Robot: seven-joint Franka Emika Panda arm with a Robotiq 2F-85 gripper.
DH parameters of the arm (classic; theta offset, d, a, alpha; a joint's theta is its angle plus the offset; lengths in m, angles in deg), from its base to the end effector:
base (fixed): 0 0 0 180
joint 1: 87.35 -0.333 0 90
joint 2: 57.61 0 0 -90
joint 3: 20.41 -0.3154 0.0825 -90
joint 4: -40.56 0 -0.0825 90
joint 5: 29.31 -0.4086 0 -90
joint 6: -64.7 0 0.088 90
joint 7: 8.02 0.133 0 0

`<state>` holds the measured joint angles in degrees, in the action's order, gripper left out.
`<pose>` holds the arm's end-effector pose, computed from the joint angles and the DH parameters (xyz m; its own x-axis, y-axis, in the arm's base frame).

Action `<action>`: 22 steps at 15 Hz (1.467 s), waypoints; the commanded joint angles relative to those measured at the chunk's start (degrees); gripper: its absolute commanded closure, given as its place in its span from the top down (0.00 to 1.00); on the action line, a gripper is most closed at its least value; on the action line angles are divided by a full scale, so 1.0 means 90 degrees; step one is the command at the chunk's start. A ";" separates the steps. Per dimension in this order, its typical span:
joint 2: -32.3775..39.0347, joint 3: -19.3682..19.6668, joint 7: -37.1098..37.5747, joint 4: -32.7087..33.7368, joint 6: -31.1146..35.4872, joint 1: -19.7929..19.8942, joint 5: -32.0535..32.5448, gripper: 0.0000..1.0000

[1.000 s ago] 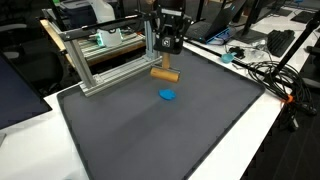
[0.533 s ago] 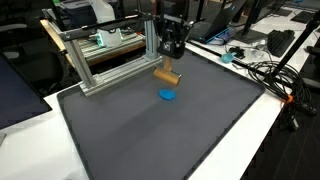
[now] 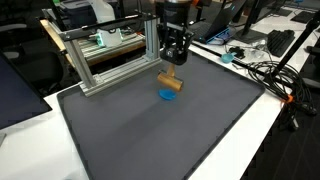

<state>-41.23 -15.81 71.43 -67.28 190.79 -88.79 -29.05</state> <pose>0.6438 -0.0340 0.3213 0.1343 -0.9904 0.0320 -0.9904 -0.1352 -0.0280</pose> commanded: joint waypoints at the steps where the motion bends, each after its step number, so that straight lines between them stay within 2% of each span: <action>1: 0.0039 0.0006 -0.0004 0.0006 0.0038 0.0004 -0.0081 0.22; 22: 0.0452 0.0101 0.0132 -0.0074 0.0484 0.0017 -0.0162 0.22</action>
<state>-37.06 -15.26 71.83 -67.53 194.02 -88.47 -29.25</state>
